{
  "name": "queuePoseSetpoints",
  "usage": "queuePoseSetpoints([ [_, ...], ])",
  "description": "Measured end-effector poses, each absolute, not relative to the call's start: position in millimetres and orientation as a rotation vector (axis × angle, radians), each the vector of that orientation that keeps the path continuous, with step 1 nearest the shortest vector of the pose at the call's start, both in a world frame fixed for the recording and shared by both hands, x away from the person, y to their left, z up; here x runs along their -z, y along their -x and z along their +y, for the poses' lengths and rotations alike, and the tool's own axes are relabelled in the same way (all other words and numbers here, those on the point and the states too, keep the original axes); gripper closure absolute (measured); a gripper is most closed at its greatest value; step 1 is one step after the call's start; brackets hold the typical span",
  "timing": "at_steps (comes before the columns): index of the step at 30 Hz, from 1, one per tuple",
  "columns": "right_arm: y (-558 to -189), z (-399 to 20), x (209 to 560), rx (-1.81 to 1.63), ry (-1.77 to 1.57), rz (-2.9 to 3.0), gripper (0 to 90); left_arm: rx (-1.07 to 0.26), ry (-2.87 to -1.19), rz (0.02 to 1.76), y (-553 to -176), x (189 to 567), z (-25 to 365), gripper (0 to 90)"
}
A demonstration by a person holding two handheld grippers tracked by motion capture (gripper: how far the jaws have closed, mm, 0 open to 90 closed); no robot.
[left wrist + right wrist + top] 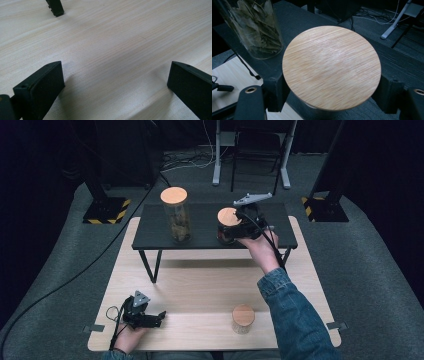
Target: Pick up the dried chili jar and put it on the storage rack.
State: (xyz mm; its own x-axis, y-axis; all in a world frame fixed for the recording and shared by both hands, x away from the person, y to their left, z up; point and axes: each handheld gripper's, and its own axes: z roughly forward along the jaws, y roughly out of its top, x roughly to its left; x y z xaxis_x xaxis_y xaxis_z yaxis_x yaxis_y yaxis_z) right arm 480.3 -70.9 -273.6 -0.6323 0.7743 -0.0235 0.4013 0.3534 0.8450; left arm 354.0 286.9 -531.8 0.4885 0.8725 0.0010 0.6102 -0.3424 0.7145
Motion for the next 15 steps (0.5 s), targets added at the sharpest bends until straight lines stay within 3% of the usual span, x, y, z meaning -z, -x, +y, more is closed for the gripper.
queuePoseSetpoints([
  [15, -486.8, -69.7, 276.3, -1.214, -1.055, 2.196, 23.4, -0.513, -2.077, 1.216, -354.0, 531.8, 286.9, 0.5],
])
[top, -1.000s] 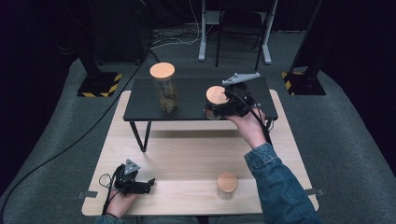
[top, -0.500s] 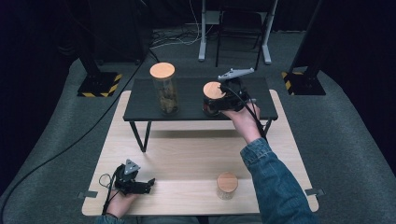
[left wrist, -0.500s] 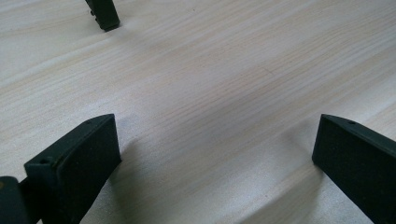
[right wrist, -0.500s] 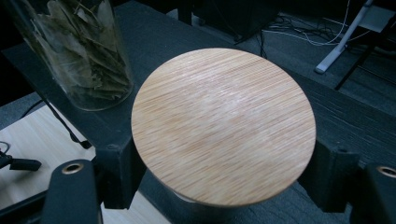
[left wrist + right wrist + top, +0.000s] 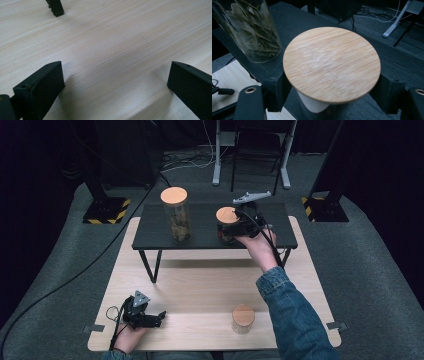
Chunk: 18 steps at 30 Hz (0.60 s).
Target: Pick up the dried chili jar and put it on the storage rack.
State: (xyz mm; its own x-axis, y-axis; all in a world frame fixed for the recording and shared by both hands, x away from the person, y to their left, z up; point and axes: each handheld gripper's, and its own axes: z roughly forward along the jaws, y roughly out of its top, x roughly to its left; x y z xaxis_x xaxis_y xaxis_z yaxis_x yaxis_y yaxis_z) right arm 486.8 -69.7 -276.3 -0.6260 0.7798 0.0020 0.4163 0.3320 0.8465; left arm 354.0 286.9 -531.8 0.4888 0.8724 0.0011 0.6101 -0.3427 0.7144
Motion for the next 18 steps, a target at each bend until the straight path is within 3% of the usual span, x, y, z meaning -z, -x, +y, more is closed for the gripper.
queuePoseSetpoints([
  [10, -478.3, -76.7, 277.2, -1.22, -1.063, 2.175, 8.8, -0.513, -2.077, 1.216, -354.0, 531.8, 286.9, 0.5],
  [18, -467.0, -86.3, 280.1, -1.247, -1.065, 2.166, 5.3, -0.513, -2.076, 1.217, -354.0, 531.8, 286.9, 0.5],
])
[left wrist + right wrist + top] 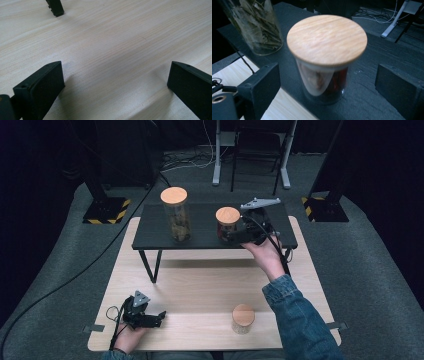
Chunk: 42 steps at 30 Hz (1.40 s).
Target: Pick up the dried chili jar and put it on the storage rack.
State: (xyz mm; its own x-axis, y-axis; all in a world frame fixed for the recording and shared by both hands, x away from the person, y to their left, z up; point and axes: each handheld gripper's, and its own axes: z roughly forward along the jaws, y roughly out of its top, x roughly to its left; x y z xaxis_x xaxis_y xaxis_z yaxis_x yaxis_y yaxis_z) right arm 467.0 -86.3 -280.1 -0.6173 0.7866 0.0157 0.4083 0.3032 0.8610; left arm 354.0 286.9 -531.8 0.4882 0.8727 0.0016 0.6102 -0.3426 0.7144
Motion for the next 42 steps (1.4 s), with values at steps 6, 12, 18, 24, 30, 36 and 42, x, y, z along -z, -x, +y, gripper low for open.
queuePoseSetpoints([
  [6, -458.6, -95.4, 286.1, -1.253, -1.076, 2.153, 4.5, -0.513, -2.077, 1.217, -354.0, 531.8, 286.9, 0.5],
  [12, -447.1, -107.4, 293.5, -1.28, -1.077, 2.124, 4.4, -0.513, -2.077, 1.216, -354.0, 531.8, 286.9, 0.5],
  [18, -435.4, -121.0, 301.2, -1.293, -1.077, 2.11, 3.7, -0.513, -2.077, 1.216, -354.0, 531.7, 286.9, 0.5],
  [24, -422.3, -134.1, 308.2, -1.306, -1.064, 2.109, 3.9, -0.514, -2.077, 1.217, -354.0, 531.8, 286.9, 0.5],
  [30, -411.0, -144.7, 316.2, -1.303, -1.067, 2.125, 4.9, -0.513, -2.077, 1.216, -354.0, 531.8, 286.9, 0.5],
  [36, -399.6, -156.7, 328.1, -1.307, -1.076, 2.108, 4.9, -0.513, -2.077, 1.216, -354.0, 531.8, 286.9, 0.5],
  [42, -391.5, -168.3, 342.7, -1.3, -1.096, 2.102, 4.6, -0.513, -2.077, 1.216, -354.0, 531.8, 286.9, 0.5],
])
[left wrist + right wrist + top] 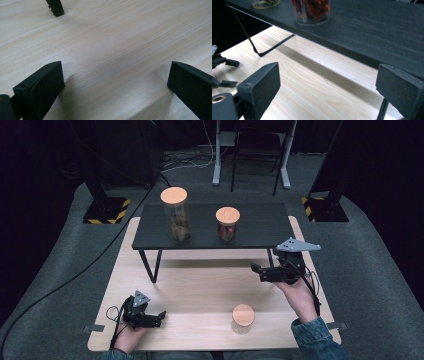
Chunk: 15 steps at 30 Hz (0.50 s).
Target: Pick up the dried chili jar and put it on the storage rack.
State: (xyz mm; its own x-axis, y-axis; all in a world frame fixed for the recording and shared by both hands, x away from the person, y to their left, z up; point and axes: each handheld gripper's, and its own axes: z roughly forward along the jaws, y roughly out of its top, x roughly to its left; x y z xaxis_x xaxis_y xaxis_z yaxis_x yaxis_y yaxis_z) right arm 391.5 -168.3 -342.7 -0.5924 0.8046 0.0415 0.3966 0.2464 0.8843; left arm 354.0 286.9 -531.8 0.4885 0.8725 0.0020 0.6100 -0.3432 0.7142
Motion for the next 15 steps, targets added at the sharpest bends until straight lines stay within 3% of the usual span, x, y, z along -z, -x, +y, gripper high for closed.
queuePoseSetpoints([
  [15, -370.7, -191.3, 366.8, -1.296, -1.138, 2.053, 4.5, -0.514, -2.076, 1.218, -353.9, 531.7, 286.7, 0.5],
])
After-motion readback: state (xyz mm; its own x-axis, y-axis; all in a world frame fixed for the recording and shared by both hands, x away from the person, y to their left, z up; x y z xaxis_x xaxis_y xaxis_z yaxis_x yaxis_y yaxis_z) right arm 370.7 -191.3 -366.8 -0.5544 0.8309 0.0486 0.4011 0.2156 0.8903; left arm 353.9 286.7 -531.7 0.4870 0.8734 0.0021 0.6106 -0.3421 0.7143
